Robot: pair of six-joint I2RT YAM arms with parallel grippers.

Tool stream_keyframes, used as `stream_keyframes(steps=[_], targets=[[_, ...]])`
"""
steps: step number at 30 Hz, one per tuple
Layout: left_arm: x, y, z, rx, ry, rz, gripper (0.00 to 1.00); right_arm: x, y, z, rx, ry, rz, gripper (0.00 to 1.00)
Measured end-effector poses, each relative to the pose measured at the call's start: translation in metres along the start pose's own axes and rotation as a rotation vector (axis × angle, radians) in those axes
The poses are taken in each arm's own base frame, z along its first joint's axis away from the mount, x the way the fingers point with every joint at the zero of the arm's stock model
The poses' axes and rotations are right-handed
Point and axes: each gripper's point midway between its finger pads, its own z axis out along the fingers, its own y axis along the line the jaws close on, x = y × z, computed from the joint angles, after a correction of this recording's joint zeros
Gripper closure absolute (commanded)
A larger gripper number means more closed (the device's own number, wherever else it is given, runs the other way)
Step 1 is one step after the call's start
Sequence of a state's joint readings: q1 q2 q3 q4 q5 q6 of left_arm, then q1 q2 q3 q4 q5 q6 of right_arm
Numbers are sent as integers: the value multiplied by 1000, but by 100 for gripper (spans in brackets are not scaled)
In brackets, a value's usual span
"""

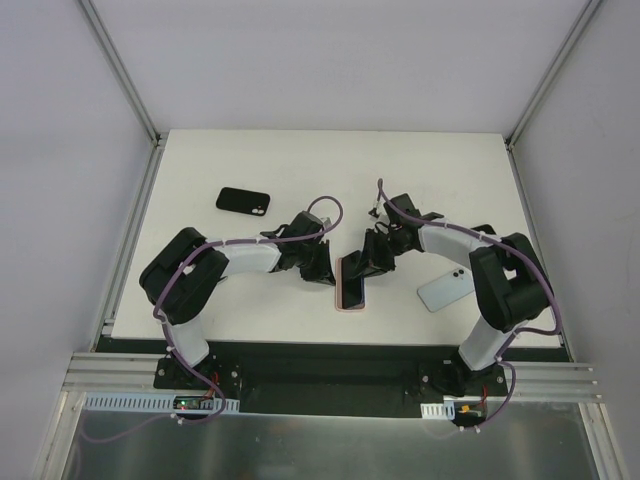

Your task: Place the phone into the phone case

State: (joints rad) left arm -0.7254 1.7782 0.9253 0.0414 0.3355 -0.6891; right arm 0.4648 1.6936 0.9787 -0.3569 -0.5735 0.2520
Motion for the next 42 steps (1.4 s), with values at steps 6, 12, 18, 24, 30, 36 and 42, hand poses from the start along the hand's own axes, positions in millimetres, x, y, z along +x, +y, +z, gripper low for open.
stream_keyframes(steps=[6,12,18,24,30,36,42], targets=[[1,0,0,3,5,-1,100,-1,5,8,-64,31,8,98],[1,0,0,3,5,0,100,0,7,12,-109,43,19,97],[1,-1,0,2,6,0,100,0,7,13,-118,45,18,94],[3,-2,1,-19,-2,12,100,0,6,14,-119,35,39,94],[5,-3,2,-53,-26,29,100,0,5,16,-147,29,64,91],[6,-5,2,-75,-46,44,99,-1,2,18,-130,12,78,75],[37,-24,6,-27,32,74,98,7,-12,22,-22,13,75,59]])
